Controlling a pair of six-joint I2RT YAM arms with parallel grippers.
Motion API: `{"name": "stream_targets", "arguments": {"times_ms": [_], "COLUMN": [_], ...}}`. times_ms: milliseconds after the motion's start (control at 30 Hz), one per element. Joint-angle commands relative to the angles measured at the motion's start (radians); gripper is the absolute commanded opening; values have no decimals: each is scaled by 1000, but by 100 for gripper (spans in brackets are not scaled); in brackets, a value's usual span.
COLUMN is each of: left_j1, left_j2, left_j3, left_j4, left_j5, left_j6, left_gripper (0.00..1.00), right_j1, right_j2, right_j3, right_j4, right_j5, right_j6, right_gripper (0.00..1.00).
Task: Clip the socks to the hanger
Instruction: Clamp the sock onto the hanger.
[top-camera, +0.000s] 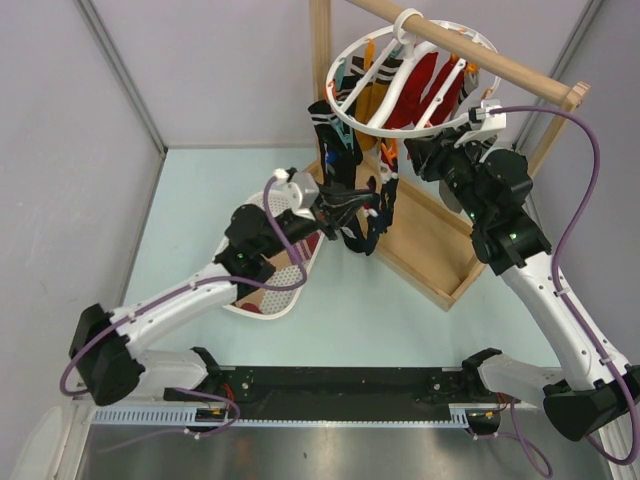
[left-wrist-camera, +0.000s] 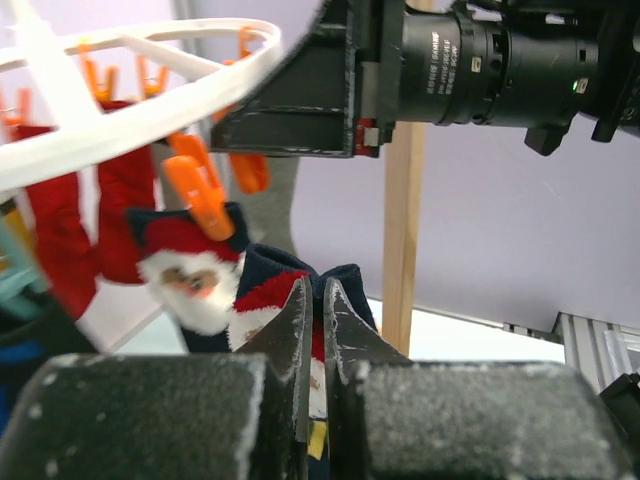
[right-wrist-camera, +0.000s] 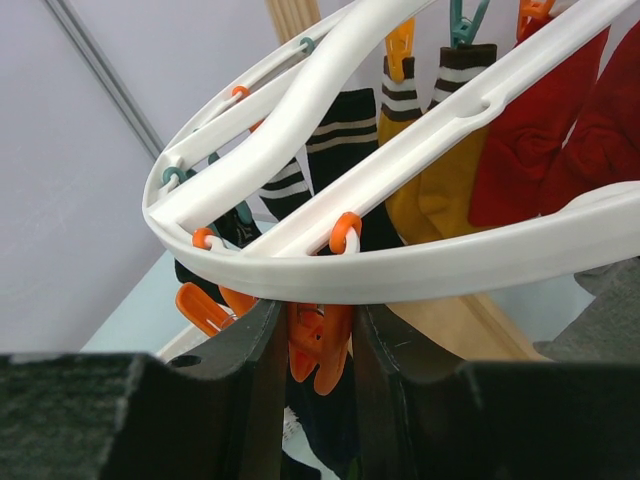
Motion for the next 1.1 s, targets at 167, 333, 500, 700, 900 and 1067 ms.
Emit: {"name": "stream_targets", "arguments": {"times_ms": [167,333,500,700,900,1067], "left_j1": [-38,-38,-38,-36,-28,-24], "left_j2": [202,262,320,359,382,391], "left_j3": [139,179,214,236,257,279], "left_j4": [257,282,289,272,265,259], "left_j5": [59,42,32,7,-1,7], "left_j6": [4,2,-7,-10,-24,-30], "left_gripper": [0,0,0,0,0,0], "right_j1": [-23,-29,-32,-35,-37,-39], "right_j2": [-29,-32,-32,-37,-35,-37], "right_j3": [49,49,49,49,49,49], "right_j4": [44,46,46,47,46,46], "right_j5": [-40,-57,-74,-88,-105,-120], "right_j6": [28,34,39,37,36,30], "right_gripper": [0,0,0,0,0,0]}}
